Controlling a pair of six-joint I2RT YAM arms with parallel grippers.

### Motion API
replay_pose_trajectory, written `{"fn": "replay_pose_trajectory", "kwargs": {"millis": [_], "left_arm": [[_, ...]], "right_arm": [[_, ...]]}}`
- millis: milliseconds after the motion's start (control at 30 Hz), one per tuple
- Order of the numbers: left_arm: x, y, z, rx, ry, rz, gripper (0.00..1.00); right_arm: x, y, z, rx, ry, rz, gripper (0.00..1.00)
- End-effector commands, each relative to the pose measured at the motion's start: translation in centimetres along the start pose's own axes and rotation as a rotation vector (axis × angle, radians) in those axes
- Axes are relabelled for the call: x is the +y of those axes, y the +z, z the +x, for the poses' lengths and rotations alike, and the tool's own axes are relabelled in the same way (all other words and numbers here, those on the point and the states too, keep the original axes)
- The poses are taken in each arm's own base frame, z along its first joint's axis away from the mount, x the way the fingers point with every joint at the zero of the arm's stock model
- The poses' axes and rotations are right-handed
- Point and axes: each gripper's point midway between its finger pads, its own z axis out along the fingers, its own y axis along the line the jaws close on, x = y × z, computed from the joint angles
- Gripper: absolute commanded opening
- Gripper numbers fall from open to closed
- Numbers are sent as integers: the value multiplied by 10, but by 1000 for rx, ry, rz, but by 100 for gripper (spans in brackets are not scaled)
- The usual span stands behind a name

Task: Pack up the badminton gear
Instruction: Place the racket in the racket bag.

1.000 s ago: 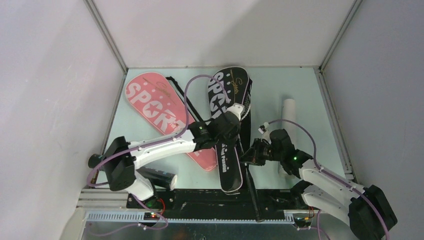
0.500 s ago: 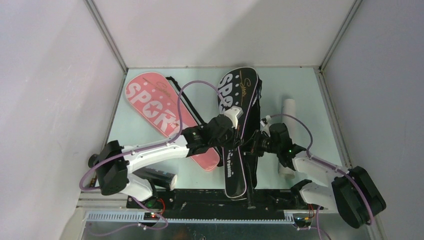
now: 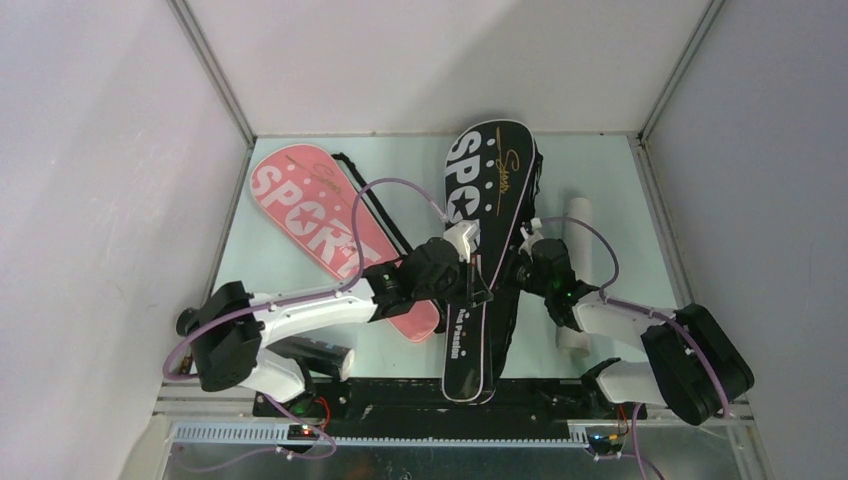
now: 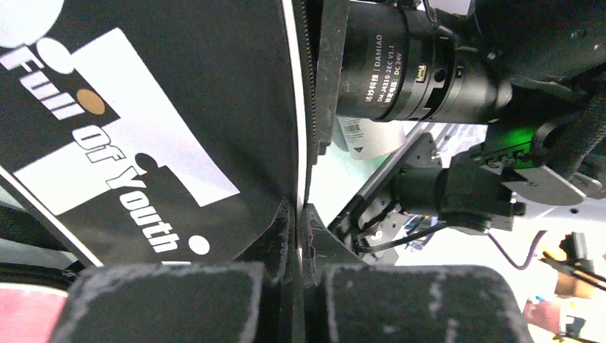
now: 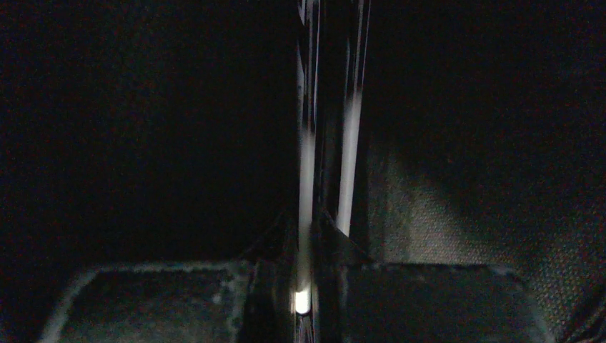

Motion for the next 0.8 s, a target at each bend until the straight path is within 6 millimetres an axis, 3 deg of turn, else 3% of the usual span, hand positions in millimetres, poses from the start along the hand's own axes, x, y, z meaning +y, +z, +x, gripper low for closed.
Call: {"fn": "replay_pose_trajectory", "kwargs": {"millis": [0,233,533,600,767], "left_arm": [[-66,-24,-34,-106,-125,265,0],[-63,-30,-41,-156,-220,268,0],[-43,-28,-44,-180,-238,209,1],[-35,-25,-42,-180,-246,184,5],[-6,-16,-37,-174,-236,88,33]], "right_arm": [[60,4,-64,-276,-115,-157,0],[54,8,-75,-382,-156,-87,0],[49,23,-61,-353,-164,-79,2],[48,24,-59,-344,-164,-73,12],[27,16,-46,-287,-143,31,34]]}}
